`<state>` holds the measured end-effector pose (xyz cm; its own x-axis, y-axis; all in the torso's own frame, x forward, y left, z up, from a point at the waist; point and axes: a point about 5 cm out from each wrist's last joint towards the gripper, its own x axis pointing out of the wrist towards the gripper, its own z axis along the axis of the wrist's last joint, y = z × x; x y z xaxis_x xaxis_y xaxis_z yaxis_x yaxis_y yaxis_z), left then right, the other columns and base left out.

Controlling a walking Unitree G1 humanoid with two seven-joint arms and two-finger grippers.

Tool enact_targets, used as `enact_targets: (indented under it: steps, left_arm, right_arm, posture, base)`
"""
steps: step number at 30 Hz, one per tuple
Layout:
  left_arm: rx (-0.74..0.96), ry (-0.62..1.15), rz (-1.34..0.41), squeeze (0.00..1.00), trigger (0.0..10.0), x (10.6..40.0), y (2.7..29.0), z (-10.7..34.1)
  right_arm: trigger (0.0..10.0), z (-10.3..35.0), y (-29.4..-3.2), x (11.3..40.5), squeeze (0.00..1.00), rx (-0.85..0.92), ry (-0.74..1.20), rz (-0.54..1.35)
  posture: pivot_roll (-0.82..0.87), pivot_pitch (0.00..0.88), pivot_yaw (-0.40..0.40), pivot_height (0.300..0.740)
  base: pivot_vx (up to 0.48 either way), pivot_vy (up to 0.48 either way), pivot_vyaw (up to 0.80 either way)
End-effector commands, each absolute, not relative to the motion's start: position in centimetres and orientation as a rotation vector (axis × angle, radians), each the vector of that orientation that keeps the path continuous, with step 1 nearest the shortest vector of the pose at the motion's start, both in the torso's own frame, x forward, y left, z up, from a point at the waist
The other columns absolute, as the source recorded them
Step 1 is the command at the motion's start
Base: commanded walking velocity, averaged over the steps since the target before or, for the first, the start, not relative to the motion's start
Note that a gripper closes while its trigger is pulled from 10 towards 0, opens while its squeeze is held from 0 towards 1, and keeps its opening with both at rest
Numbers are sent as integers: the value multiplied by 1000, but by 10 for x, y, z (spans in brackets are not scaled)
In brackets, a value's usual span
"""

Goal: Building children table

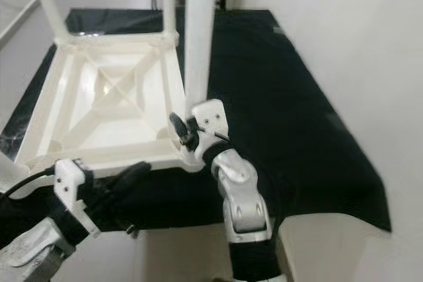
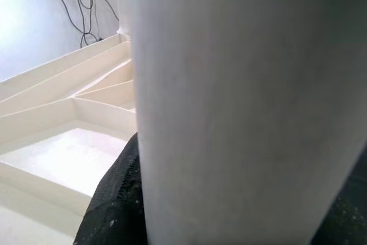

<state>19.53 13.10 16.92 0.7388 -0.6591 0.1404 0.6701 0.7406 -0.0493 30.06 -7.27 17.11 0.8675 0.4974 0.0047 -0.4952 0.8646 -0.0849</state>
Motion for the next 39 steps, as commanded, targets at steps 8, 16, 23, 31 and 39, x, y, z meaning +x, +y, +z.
enact_targets:
  steps: [8,16,23,31,39]
  left_arm:
    - [-92,-97,-726,0,10000,200,129,163]
    - [-91,-99,-724,0,10000,202,129,161]
    - [-90,-96,-725,0,10000,203,128,159]
    - [-93,-98,-726,0,10000,202,127,160]
    - [-96,-101,-729,0,10000,198,129,162]
  right_arm:
    - [10000,188,-85,323,1000,31,2,943]
    - [10000,202,-98,341,0,-99,-7,1261]
    - [745,212,-105,362,0,-10,49,1353]
    - [0,205,-118,366,0,-13,53,1315]
    - [0,175,-143,355,0,-66,94,923]
  posture:
    - [89,130,-94,740]
    - [100,116,-97,740]
    - [107,108,-96,740]
    - [106,115,-91,740]
    - [93,150,-96,740]
  base:
    - [0,0,0]
    - [0,0,0]
    - [0,0,0]
    - [0,0,0]
    - [0,0,0]
